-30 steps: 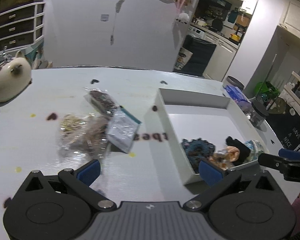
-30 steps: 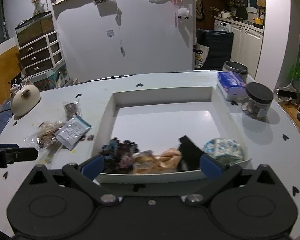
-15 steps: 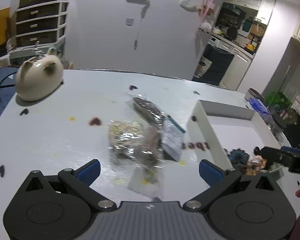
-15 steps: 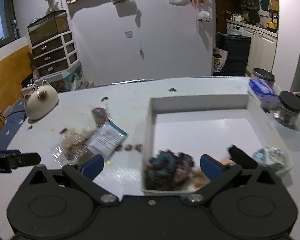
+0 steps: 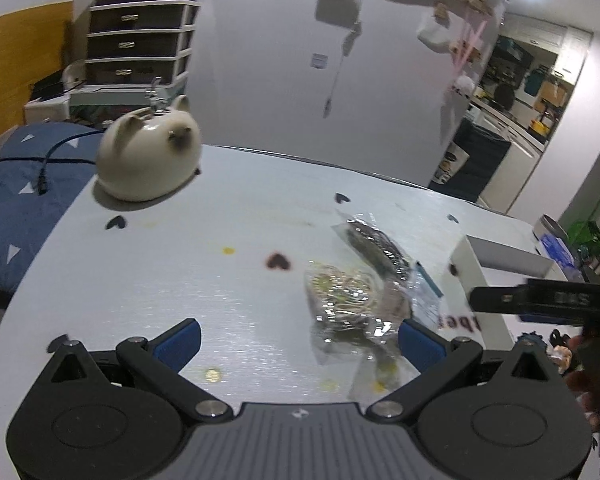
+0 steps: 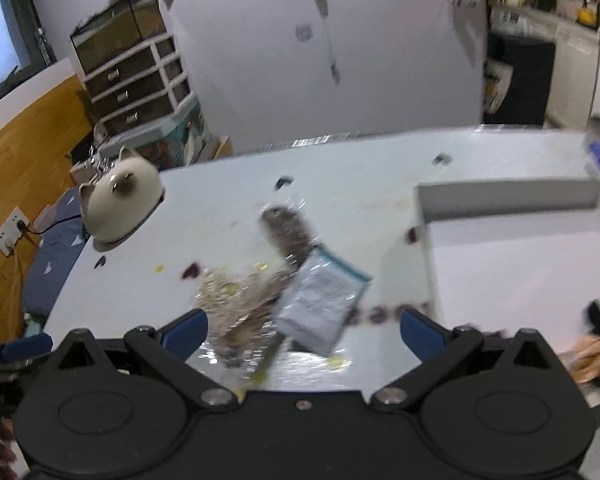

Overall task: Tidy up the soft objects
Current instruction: 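Grasp the beaded cord bag with the left tool while the right tool grasps the brown cord bag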

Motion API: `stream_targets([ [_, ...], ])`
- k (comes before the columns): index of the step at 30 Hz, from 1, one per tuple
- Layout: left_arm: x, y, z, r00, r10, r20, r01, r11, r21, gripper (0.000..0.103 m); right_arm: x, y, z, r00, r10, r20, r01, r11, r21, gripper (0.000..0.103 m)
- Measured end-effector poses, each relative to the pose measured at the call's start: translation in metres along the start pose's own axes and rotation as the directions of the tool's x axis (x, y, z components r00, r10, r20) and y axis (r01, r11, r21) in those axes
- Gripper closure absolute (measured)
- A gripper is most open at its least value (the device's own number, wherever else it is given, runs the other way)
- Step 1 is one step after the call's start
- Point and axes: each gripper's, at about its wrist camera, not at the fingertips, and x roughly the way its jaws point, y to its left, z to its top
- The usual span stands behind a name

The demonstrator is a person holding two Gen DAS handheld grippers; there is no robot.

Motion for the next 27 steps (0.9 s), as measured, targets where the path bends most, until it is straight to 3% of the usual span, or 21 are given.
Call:
stream_targets([
  [7, -0.002, 0.017, -0.001, 1.0, 0.025, -0.012, -0.025, 0.999, -0.023, 0.0, 0.061, 0.024, 0.007, 0.986, 0.104, -0.134, -0.09, 0.99, 0.105, 0.0],
  [11, 0.004, 0.019, 0.002, 0.999, 0.025, -0.025, -0.026, 0.999, -0.023, 0.0, 0.09, 0.032, 0.005, 0.98, 0.092, -0.175, -0.067, 0.987, 0.145, 0.003],
  [13, 0.011, 0.017, 0.005, 0.999, 0.02, -0.031, -0.02, 1.0, -0.021, 0.0, 0.099, 0.036, 0.0, 0.977, 0.086, -0.197, -0.062, 0.99, 0.127, 0.017],
  [15, 0.019, 0.013, 0.009, 0.999, 0.008, -0.038, -0.008, 1.0, -0.016, 0.0, 0.105, 0.037, -0.004, 0.972, 0.077, -0.222, -0.055, 0.993, 0.105, 0.042],
  [16, 0.024, 0.011, 0.011, 0.999, 0.0, -0.041, -0.001, 1.0, -0.012, 0.0, 0.107, 0.036, -0.007, 0.97, 0.075, -0.233, -0.053, 0.994, 0.099, 0.049],
  [21, 0.058, -0.008, 0.024, 0.996, -0.039, -0.079, 0.04, 0.999, 0.009, 0.0, 0.103, 0.022, -0.019, 0.966, 0.041, -0.257, -0.029, 0.998, 0.047, 0.074],
  [27, 0.109, -0.038, 0.03, 0.987, -0.038, -0.154, 0.045, 0.998, 0.046, 0.0, 0.084, 0.01, -0.032, 0.97, -0.019, -0.243, -0.002, 0.996, -0.087, 0.076],
])
